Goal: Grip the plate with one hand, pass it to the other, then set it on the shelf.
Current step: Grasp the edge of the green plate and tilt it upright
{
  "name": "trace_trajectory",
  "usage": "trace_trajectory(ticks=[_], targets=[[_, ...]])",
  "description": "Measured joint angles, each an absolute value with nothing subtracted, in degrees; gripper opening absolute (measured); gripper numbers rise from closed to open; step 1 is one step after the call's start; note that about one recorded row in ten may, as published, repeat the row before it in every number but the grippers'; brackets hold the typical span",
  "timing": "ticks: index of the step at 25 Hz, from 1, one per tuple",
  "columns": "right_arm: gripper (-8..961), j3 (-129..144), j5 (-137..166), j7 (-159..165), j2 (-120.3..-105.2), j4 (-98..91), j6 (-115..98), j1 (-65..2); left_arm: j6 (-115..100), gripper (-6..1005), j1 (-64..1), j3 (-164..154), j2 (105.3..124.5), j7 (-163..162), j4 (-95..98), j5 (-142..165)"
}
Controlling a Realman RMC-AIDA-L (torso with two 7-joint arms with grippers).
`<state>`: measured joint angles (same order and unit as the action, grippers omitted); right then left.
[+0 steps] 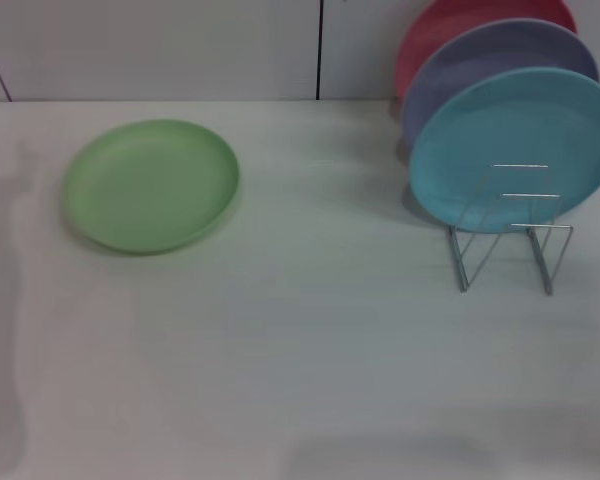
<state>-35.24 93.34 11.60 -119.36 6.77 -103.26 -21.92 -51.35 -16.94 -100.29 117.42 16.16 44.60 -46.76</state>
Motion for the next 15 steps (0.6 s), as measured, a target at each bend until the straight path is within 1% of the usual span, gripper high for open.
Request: trace_trajectory(ticks=[1,2,5,7,8,10,15], targets=[[727,-35.3,93.3,11.6,-119.36,6.8,-103.3,-22.0,-44.5,862,-16.8,-98.3,117.13,2.5,45.1,-37.2],[727,-35.3,93.3,11.6,-119.36,6.8,-103.3,-22.0,-44.5,862,-16.8,-98.3,117.13,2.5,45.1,-37.2],[728,-35.2,93.3,11.6,-119.36,6.8,-103.3,-22.0,-32.5,862,-16.8,-96.5,117.70,-7.6,49.0,-27.8],[729,-35.2,93.3,11.6,-119.36,6.8,-103.3,-22.0,-22.7,862,-17.0,-96.0,117.98,-8.7,52.7,-25.2],[729,-35.1,93.3,11.6,-119.36,6.8,-103.1,-22.0,-12.9,862,-18.0,-95.4,117.97,-6.7,55.4,-24.5],[729,-35.1,93.3,11.6,-119.36,6.8,-103.0,-22.0,-9.8,861,-18.4,-95.0,117.93,-5.9,56.0,-24.5],[729,-34.9,93.3,11.6,-119.36,6.8,-102.7,-22.0,6.5,860,-20.7,-90.5,117.98,-0.4,59.7,-24.3]])
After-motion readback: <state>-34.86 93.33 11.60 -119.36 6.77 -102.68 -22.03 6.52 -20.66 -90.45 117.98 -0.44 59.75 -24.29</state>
